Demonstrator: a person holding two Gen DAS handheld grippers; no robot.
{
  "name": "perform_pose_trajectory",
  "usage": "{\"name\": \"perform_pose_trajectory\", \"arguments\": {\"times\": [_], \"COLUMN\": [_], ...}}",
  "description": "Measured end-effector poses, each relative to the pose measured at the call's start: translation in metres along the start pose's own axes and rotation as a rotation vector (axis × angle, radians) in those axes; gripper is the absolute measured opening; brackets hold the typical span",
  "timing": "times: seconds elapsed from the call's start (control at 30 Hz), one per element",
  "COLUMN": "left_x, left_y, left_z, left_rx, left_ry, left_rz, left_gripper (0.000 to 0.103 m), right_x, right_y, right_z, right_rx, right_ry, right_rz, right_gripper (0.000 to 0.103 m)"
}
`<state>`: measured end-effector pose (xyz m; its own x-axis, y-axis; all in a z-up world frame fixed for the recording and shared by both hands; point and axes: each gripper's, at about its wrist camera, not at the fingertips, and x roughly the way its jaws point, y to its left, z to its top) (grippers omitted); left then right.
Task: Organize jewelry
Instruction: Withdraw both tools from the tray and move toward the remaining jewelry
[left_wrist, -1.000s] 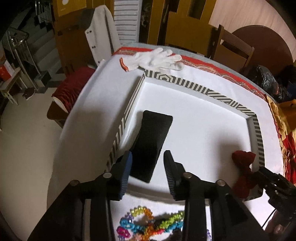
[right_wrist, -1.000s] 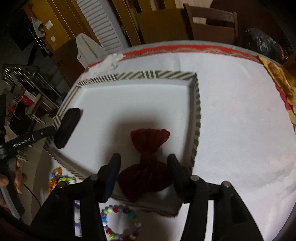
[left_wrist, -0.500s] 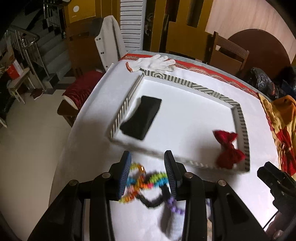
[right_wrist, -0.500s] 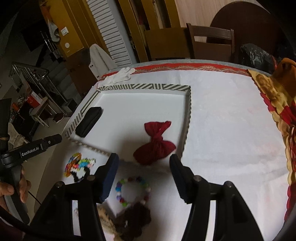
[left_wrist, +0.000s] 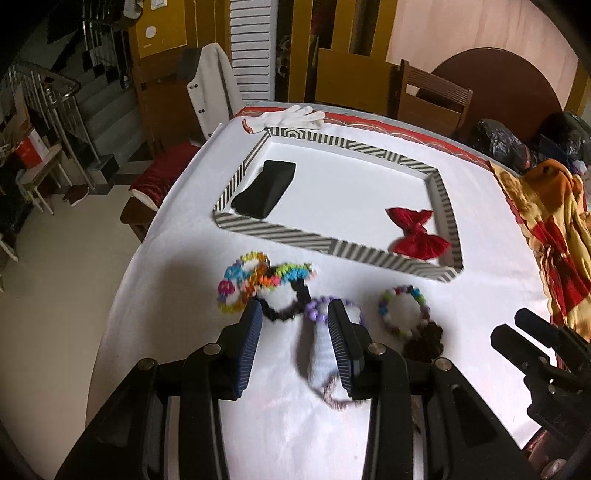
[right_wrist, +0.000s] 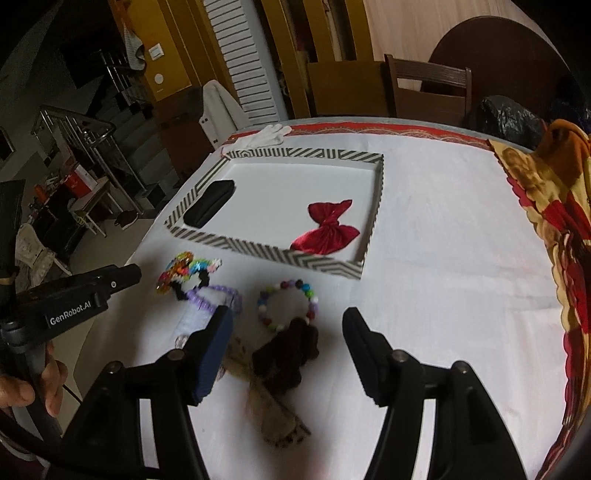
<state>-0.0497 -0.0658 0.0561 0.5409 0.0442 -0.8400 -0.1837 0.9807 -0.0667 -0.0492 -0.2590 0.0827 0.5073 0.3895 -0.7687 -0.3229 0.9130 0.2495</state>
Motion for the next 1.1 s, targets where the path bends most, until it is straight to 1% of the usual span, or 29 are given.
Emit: {"name": "perform_pose_trajectory", "arguments": {"times": [0.17, 0.33, 0.83, 1.1], "left_x": [-0.016, -0.026, -0.043, -0.045], "left_y": [-0.004, -0.008, -0.013, -0.016], "left_z": [-0.019, -0.031, -0.046, -0.046], "left_rx": [0.008, 0.006, 0.008, 0.007], "left_ry": [-0.013, -0.018, -0.041, -0.046], "left_rz": [0.001, 0.0, -0.007, -0.005], "left_gripper": [0.044, 0.044, 0.044, 0.044], "right_x": [-0.016, -0.028, -0.045, -0.046], "right_y": [0.005, 0.011, 0.017, 0.013], "right_z": [-0.013, -0.021, -0.029, -0.032], "right_rx": [-0.013, -0.037, -0.064, -0.059], "right_ry": [-0.011, -0.014, -0.021, -0.013], "right_rz": [0.0, -0.015, -0.026, -0.029], "right_gripper": [0.069, 0.069, 0.07, 0.072]}}
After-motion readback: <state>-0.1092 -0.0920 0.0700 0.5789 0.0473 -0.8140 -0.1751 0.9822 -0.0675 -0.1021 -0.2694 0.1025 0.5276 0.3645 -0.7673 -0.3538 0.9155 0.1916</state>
